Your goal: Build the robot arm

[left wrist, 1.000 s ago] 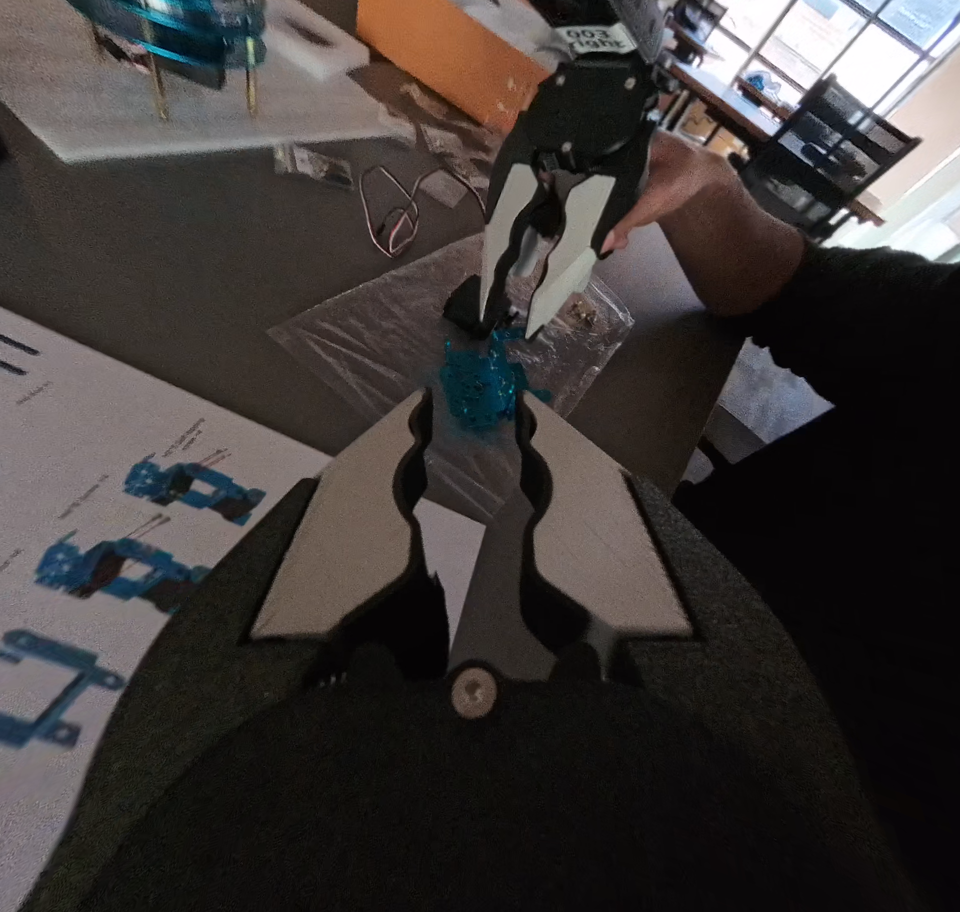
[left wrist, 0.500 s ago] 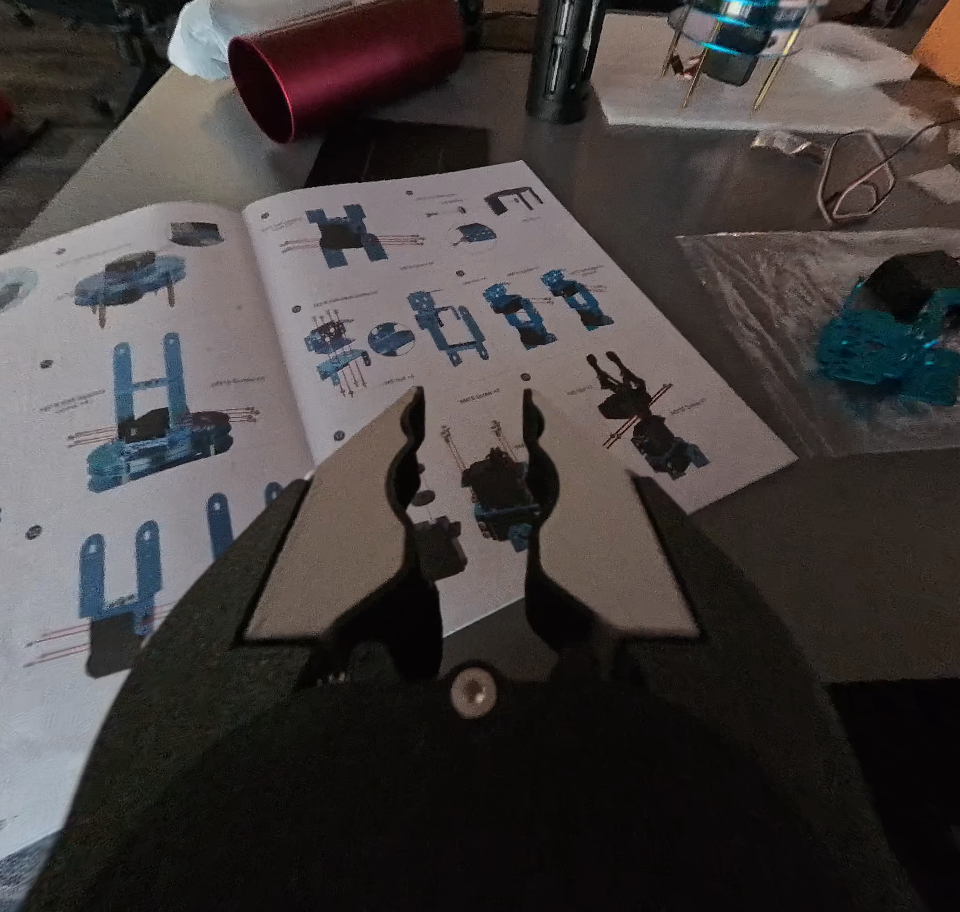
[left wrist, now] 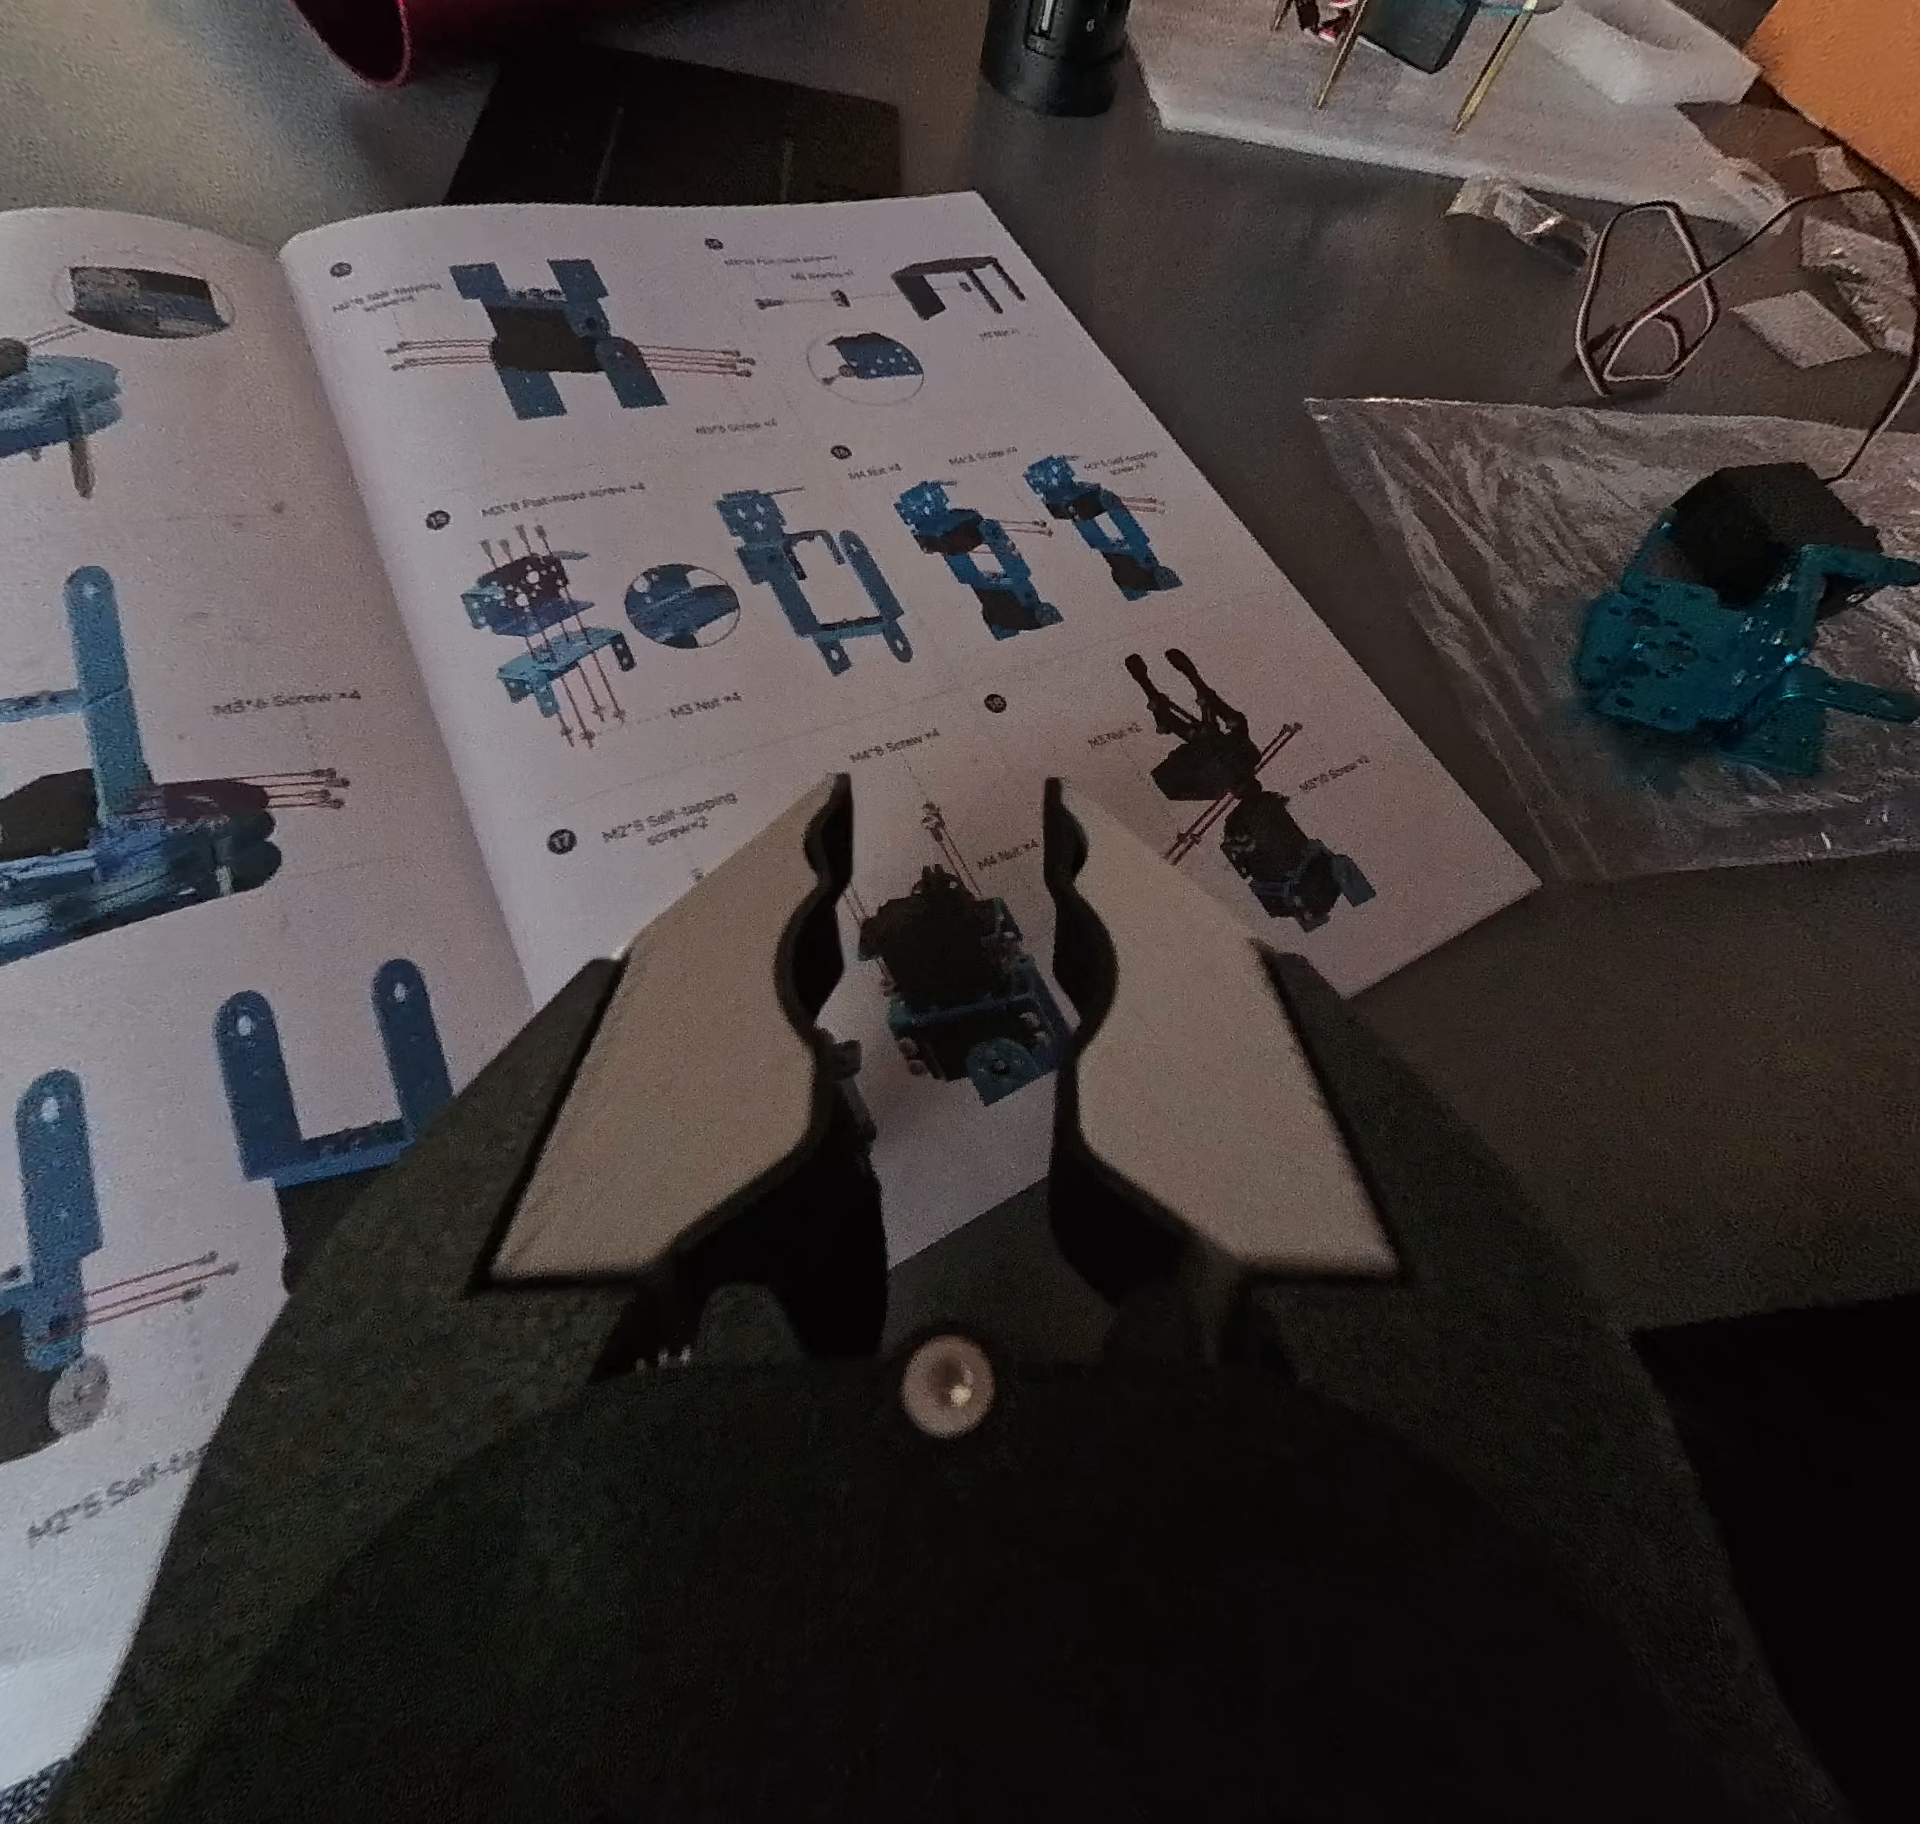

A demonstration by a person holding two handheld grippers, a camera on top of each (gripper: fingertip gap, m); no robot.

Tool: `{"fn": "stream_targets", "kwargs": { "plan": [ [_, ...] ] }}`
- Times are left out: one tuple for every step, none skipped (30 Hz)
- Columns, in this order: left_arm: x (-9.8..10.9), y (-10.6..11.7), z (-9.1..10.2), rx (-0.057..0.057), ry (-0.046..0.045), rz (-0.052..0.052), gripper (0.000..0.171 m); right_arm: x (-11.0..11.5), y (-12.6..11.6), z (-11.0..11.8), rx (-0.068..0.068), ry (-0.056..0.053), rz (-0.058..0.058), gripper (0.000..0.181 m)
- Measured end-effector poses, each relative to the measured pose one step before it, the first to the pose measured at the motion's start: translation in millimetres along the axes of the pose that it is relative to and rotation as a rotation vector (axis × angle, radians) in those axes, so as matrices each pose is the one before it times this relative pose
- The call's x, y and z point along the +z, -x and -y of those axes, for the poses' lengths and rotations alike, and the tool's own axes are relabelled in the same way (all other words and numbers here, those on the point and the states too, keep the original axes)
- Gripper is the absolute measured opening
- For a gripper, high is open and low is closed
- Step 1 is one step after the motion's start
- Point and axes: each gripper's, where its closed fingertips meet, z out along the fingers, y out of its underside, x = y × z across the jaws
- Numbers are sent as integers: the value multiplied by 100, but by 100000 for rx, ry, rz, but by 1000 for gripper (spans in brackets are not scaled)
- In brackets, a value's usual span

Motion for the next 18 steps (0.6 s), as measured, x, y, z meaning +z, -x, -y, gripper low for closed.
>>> {"fn": "stream_targets", "kwargs": {
  "plan": [
    [-58, 65, 23, 44, 57, 269, 36, -104, -233, -10, 524, -48, -944, 22],
    [-11, 8, 64, 310, -12, -44, 36, -131, -184, 24, 2, -387, -965, 21],
    [-27, 2, 119, 495, -218, -91, 36, -104, -91, -4, -76, -181, -392, 21],
    [-39, -25, 119, 665, -220, -168, 35, -64, -36, -95, 320, 472, -125, 21],
    [-41, -25, 120, 717, -132, -158, 35, -46, -69, -119, 435, 685, -403, 21],
    [-48, -17, 134, 630, -306, -45, 35, -68, -74, -46, 1, 324, -743, 21],
    [-69, 10, 143, 421, -576, -32, 34, -100, -6, 38, -534, -199, -610, 21],
    [-85, -27, 144, 83, -764, -233, 33, -113, 59, 83, -651, -345, -279, 21],
    [-57, -120, 129, -138, -696, -669, 33, -96, 87, 107, -500, -371, -118, 21],
    [-20, -159, 58, -232, -355, -924, 33, -81, 98, 120, -469, -293, -107, 21],
    [10, -96, -9, -279, -163, -690, 33, -80, 109, 101, -583, -190, -125, 21],
    [9, -45, -31, -206, -194, -272, 33, -65, 81, 103, -682, -228, -295, 21],
    [-14, -32, -46, -83, -225, -18, 33, -52, 56, 77, -722, -216, -463, 21],
    [-33, -62, -44, 42, -178, -69, 33, -33, 55, 46, -692, -41, -395, 21],
    [-56, -98, -58, 139, -86, -251, 32, -17, 17, -15, -531, 170, -427, 21],
    [-62, -106, -47, 210, -10, -301, 32, 2, -24, -43, -435, 298, -521, 21],
    [-44, -77, -61, 280, -7, -128, 32, 3, -21, -80, -268, 415, -374, 21],
    [-38, -27, -82, 310, 152, 91, 32, 3, -22, -65, 21, 313, -144, 21]
  ]
}}
